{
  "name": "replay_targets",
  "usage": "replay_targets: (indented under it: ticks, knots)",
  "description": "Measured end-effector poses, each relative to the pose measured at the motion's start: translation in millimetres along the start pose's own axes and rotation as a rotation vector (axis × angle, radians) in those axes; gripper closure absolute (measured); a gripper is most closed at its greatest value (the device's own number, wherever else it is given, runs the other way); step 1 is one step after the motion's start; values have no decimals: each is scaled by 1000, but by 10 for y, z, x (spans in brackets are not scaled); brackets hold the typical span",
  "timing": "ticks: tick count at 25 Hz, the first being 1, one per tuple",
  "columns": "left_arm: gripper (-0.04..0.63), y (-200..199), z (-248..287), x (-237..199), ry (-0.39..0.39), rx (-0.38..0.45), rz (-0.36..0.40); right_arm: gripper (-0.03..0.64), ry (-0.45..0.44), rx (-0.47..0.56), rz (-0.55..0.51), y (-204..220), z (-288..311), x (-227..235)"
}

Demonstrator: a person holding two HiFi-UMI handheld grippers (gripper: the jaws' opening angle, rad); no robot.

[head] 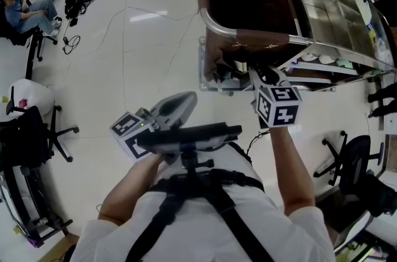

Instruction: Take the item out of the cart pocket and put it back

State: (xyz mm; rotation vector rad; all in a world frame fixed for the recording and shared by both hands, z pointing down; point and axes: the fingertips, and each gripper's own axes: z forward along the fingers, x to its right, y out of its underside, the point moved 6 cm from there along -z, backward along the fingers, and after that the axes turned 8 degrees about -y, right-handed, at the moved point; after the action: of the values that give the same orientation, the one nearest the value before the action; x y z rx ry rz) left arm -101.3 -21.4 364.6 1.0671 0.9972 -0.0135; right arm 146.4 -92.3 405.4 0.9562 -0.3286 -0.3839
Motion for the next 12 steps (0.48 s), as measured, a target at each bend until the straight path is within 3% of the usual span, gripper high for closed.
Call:
replay_targets:
  ticks: [4,12]
  knots:
    - [601,-1,76,-25,6,-7,-5,608,12,23,-6,-68,-79,8]
    - [601,-25,183,-56,3,-11,-10,617,-18,46,-5,-155,-194,4]
